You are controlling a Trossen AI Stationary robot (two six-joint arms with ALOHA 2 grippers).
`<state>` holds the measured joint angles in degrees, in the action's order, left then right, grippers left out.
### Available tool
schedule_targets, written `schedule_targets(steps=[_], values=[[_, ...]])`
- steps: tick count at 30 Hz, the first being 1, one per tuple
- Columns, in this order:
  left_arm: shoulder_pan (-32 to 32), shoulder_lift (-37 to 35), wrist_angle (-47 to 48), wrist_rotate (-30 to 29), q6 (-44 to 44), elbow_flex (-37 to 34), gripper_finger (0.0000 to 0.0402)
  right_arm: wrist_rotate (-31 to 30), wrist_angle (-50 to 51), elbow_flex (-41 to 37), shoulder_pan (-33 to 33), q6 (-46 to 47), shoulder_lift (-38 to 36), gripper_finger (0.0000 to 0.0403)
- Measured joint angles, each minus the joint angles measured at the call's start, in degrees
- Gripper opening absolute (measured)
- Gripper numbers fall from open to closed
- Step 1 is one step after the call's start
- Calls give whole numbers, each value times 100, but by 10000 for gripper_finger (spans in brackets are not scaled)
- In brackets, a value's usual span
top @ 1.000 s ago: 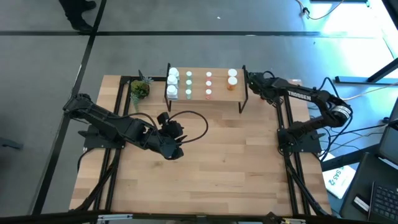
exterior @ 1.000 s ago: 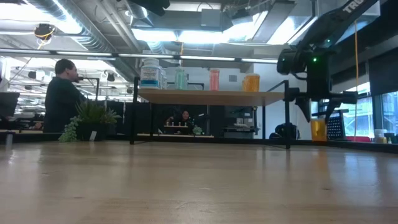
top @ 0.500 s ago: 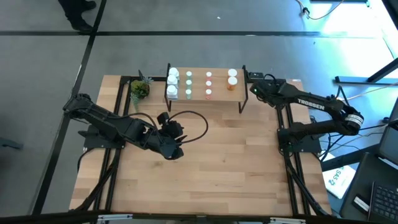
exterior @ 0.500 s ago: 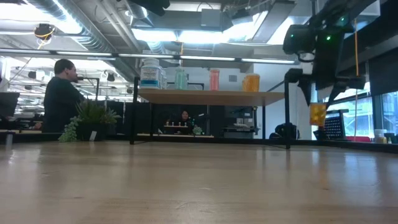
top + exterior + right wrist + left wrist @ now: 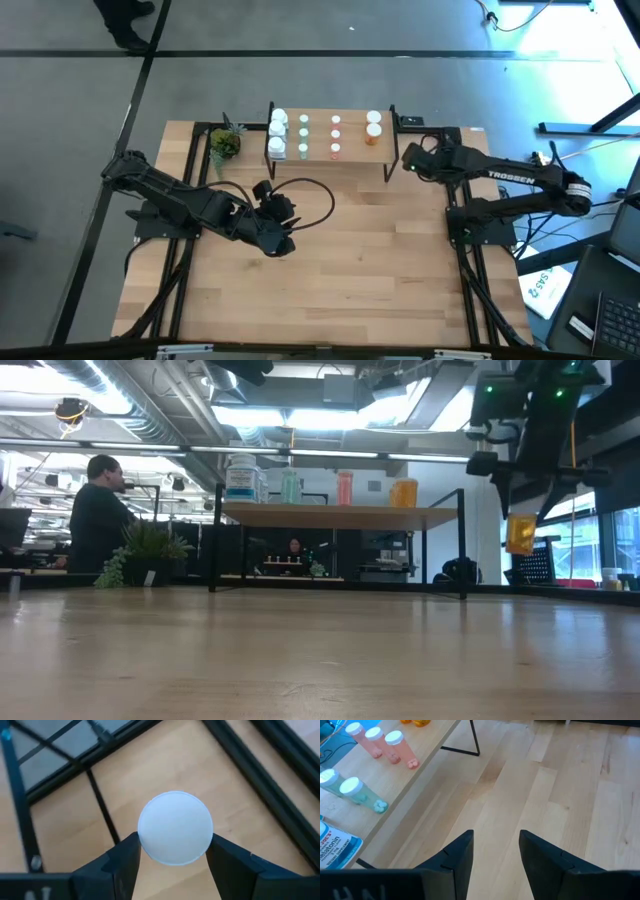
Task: Pick and place medicine bottles onto shelf by color
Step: Put the orange pill bottle on the shelf aligned with the other orange pill bottles
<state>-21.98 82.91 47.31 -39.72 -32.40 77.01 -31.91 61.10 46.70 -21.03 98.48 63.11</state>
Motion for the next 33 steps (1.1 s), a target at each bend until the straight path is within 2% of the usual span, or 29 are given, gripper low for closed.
schedule_targets(steps=[14, 23, 28, 33], values=[[-1, 0, 0, 0, 0, 0, 151, 19, 219, 2, 2160, 1206, 93, 216], [0, 0, -2, 0, 0, 0, 151, 3, -264, 2, 3350, 1978, 852, 216], [1, 0, 0, 0, 0, 0, 151, 124, -757, 4, 3802, 2035, 1283, 216], [1, 0, -2, 0, 0, 0, 151, 349, -839, 2, 4140, 2279, 1617, 216]])
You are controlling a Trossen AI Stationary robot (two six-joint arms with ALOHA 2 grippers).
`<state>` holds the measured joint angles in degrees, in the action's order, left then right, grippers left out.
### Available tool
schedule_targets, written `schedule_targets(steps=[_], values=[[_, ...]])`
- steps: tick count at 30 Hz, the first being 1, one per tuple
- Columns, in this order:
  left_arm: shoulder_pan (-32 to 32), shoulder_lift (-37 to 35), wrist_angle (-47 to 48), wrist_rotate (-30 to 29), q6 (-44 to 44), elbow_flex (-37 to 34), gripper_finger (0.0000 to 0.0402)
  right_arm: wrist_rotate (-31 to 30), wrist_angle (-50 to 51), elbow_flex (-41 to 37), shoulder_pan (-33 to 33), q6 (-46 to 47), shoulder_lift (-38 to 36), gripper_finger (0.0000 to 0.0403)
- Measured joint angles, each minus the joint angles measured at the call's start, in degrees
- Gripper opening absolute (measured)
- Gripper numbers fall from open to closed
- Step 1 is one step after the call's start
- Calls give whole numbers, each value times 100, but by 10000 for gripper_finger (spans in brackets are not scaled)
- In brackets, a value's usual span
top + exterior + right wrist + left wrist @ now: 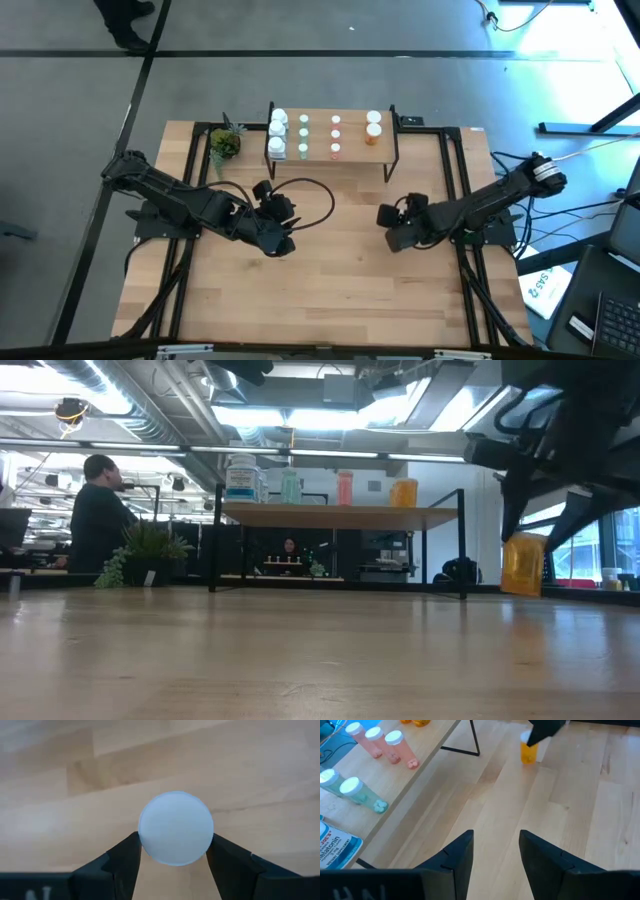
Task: Pick and place medicine bottles onto shelf by color
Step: Put the orange pill bottle on the shelf aligned with the other orange pill bottles
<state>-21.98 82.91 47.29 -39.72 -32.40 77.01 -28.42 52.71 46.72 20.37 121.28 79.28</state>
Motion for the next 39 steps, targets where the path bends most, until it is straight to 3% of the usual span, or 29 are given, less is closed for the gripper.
schedule_targets(steps=[9, 31, 39], values=[[-1, 0, 1, 0, 0, 0, 151, 115, -130, 0, 307, 290, 280, 216], [-2, 0, -26, 0, 0, 0, 151, 150, -314, 0, 314, -522, 276, 216], [-2, 0, -24, 0, 0, 0, 151, 152, -392, 0, 314, -481, 274, 244]])
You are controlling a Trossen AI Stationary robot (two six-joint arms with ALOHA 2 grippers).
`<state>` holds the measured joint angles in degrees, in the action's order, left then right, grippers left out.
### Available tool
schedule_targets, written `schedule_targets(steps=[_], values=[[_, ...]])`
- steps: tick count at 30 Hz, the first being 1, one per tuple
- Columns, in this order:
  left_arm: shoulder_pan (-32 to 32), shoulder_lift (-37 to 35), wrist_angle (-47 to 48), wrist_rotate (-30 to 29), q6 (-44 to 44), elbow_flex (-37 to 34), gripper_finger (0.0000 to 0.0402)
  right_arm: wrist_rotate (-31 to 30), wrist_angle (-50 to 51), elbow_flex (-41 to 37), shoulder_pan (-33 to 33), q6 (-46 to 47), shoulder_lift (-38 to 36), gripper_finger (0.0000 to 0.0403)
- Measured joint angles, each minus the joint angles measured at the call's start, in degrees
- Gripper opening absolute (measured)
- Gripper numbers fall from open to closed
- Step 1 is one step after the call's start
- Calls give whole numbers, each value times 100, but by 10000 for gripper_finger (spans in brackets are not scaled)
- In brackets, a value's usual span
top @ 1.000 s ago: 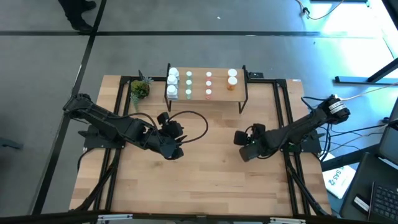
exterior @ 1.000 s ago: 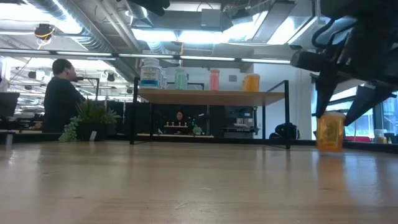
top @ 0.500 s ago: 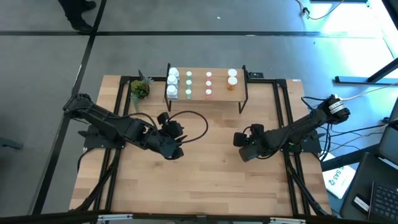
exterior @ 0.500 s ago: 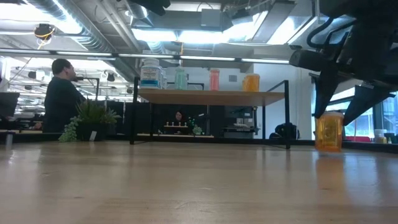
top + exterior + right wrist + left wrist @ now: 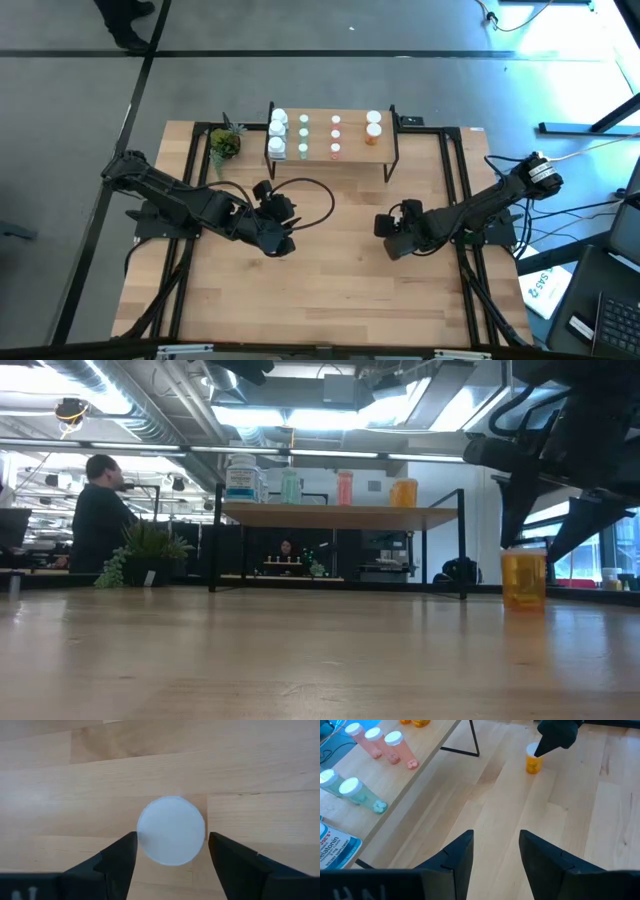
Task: Pick and place medicine bottles onto shelf by color
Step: Put the orange pill bottle on the shelf aligned with the other orange pill bottles
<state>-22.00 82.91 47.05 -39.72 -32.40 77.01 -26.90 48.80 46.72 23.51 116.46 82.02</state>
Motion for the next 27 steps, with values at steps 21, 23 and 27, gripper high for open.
schedule_targets(steps=[21, 23, 27], values=[[0, 0, 2, 0, 0, 0, 151, -13, 66, 0, -2, -298, 0, 267], [2, 0, 2, 0, 0, 0, 151, -114, 140, 0, -2, -267, -1, 267], [2, 0, 2, 0, 0, 0, 151, -187, 143, 0, -2, -270, -17, 267]])
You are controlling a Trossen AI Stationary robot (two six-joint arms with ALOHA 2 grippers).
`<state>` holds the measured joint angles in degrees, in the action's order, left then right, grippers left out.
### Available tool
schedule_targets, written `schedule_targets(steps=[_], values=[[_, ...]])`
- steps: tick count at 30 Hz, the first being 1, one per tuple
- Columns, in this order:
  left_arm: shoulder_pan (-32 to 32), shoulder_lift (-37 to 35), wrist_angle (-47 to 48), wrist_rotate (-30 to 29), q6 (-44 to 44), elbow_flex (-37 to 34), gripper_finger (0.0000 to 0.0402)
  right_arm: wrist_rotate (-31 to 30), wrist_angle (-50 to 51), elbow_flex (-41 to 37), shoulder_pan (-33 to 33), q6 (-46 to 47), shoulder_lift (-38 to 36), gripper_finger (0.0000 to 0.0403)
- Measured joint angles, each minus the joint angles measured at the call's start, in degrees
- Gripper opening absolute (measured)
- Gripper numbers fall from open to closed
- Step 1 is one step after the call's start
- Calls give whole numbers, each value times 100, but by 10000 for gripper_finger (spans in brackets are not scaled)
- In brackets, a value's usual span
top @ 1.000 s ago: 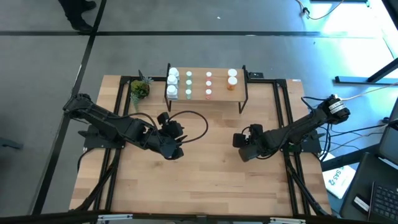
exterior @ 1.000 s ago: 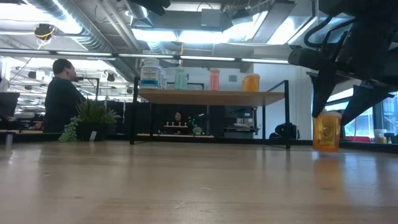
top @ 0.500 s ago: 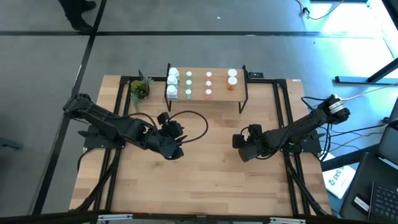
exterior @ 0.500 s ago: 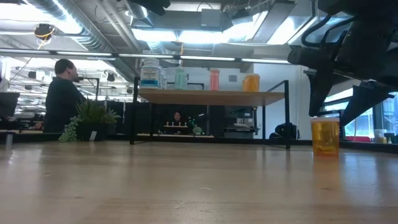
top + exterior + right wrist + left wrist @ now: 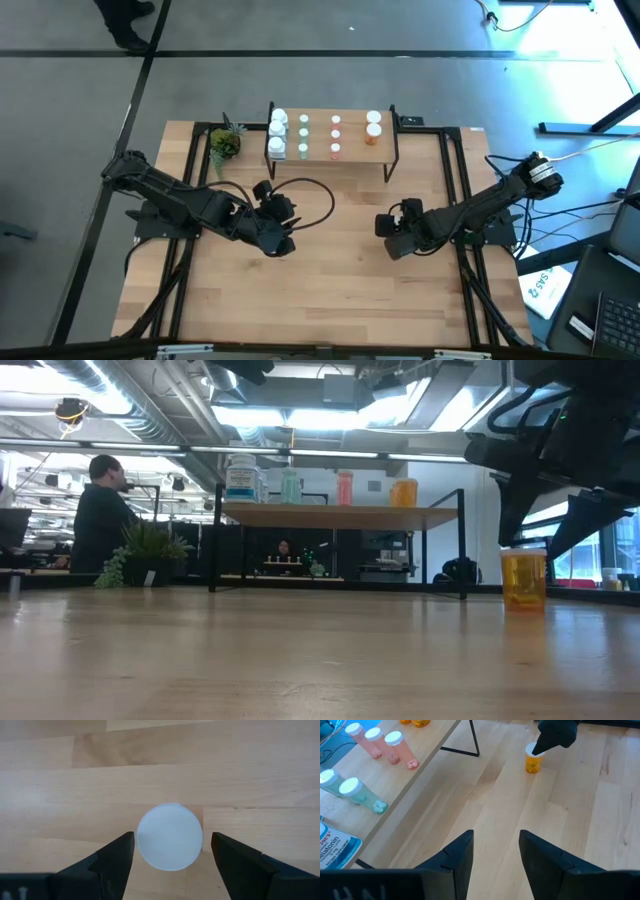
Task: Pick and place medicine bottles onto shelf by color
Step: Put the orange pill bottle on the shelf aligned with the other orange pill bottles
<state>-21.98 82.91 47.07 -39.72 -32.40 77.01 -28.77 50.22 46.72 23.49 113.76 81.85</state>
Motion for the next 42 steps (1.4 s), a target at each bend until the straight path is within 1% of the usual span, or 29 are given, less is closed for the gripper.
schedule_targets(steps=[2, 8, 13, 19, 25, 27, 33, 36, 38, 42], values=[[-2, 0, 0, 0, 0, 0, 151, -13, 1, 0, 0, -1, -5, 267], [-2, 0, 0, 0, 0, 0, 151, -297, 26, 0, 0, -45, -5, 267], [0, 0, 0, 0, 0, 0, 151, -267, 33, 51, 12, -368, -5, 267], [0, 0, -1, 0, 0, 0, 151, -329, 95, 342, 90, -694, -5, 267], [17, 0, -48, 40, -19, 0, 151, -469, 181, 431, 118, -741, -5, 267], [24, 0, -65, 250, 131, 0, 151, -473, 257, 431, 118, -741, -5, 267], [17, 0, -268, 1646, 858, 0, 151, -473, 550, 431, 118, -645, -5, 267], [20, 0, -377, 2165, 1252, 0, 151, -470, 779, 431, 124, -628, -5, 267], [17, 0, -388, 2282, 1388, 0, 151, -469, 898, 431, 168, -623, -5, 267], [22, 0, -387, 2275, 1406, 0, 151, -464, 907, 431, 283, -604, -5, 267]])
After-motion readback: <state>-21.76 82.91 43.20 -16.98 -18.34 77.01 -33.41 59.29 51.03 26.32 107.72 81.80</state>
